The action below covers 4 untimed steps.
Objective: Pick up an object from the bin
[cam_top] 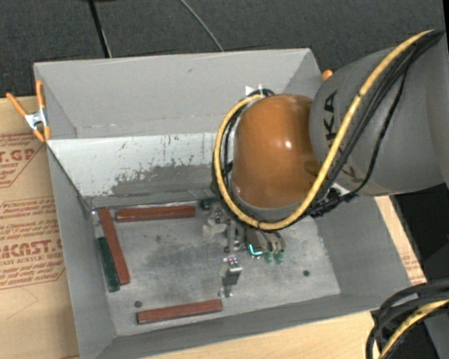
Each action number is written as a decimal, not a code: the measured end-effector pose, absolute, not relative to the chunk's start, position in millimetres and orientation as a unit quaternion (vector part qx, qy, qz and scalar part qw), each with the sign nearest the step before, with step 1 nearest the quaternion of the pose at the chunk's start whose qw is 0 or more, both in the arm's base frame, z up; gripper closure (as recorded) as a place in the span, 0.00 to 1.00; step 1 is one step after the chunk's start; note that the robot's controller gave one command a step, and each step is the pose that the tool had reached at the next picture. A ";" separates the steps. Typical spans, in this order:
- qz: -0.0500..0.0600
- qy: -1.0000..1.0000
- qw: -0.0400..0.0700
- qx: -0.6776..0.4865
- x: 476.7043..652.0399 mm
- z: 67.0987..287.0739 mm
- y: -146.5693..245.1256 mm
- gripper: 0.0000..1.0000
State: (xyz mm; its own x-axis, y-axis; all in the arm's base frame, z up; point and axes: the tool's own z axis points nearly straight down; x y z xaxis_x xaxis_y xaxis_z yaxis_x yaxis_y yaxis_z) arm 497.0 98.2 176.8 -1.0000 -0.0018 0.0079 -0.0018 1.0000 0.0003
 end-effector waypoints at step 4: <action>-0.002 -0.998 -0.009 0.066 503.4 75.9 114.5 1.00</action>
Offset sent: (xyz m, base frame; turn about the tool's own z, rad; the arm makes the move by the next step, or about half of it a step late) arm -0.0145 -0.0127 -0.1068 -0.1795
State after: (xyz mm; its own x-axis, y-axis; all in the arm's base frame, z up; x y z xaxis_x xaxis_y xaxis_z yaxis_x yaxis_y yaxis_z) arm 503.4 114.5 75.9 -0.9911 -0.1317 -0.0175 -0.1317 0.9913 0.0033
